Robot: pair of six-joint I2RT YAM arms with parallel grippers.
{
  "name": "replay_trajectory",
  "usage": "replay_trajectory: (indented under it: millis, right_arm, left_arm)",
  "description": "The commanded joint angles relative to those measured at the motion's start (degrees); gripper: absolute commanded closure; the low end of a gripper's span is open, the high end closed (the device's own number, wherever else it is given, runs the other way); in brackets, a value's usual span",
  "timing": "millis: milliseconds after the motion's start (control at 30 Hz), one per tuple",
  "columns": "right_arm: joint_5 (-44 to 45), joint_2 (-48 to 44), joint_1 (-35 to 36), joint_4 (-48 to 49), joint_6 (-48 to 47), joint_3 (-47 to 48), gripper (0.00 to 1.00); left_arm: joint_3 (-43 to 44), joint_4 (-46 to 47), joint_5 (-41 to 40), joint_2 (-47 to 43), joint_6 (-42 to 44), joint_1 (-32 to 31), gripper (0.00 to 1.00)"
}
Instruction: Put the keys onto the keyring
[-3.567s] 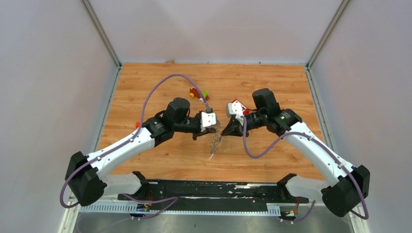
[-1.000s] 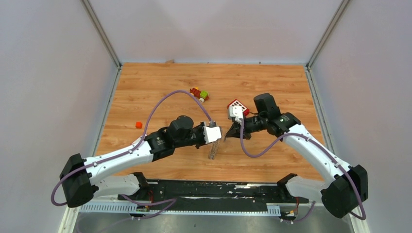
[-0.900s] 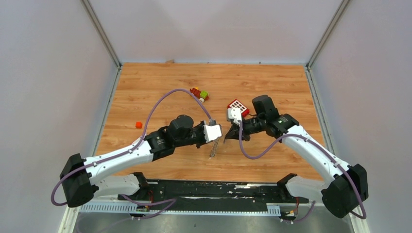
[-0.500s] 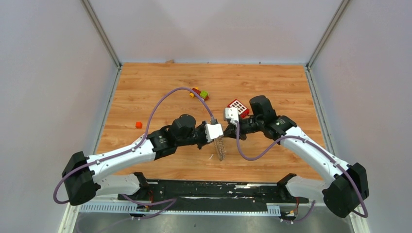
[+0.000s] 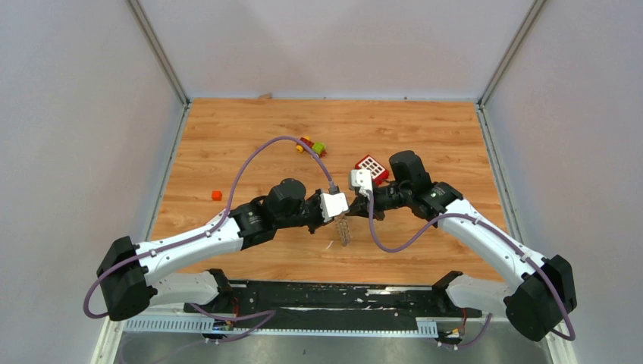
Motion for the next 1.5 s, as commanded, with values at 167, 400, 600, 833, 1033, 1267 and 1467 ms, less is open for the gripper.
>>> replay_trajectory:
  millis: [167,400,600,833,1033,1267,1467]
  right_arm:
    - [-0.64,-0.36,0.61,2.71,1.67,0.94,1.0]
    - [0.98,0.69,1.04,2.92,2.29,1.03,1.0]
    - [1.81,1.22,1.28,3.18,3.01,1.29,1.0]
    - [2.75,1.41,1.36,3.84,4.4,1.47,1.0]
    - [2.81,1.76,1.36,4.09,5.54,1.8,1.0]
    - [3.92,2.74,1.36,4.45,7.04,2.26,1.0]
    - [5.27,2.82,1.44,4.64,7.59,2.26,1.0]
  left_arm:
    - [2.34,3.42,1.48,0.66,-1.52,-0.31,1.0]
    - [2.34,3.42,1.55,0.43,-1.49,-0.31,1.0]
    - [2.34,3.43,1.74,0.45,-1.53,-0.31,1.0]
    - [2.21,3.29,1.85,0.56,-1.08,-0.31,1.0]
    - [2.1,3.29,1.91,0.67,-0.68,-0.31,1.0]
    - [1.75,3.49,2.84,0.51,-0.1,-0.31,1.0]
    - [1.37,3.55,3.51,0.21,0.36,-0.27,1.0]
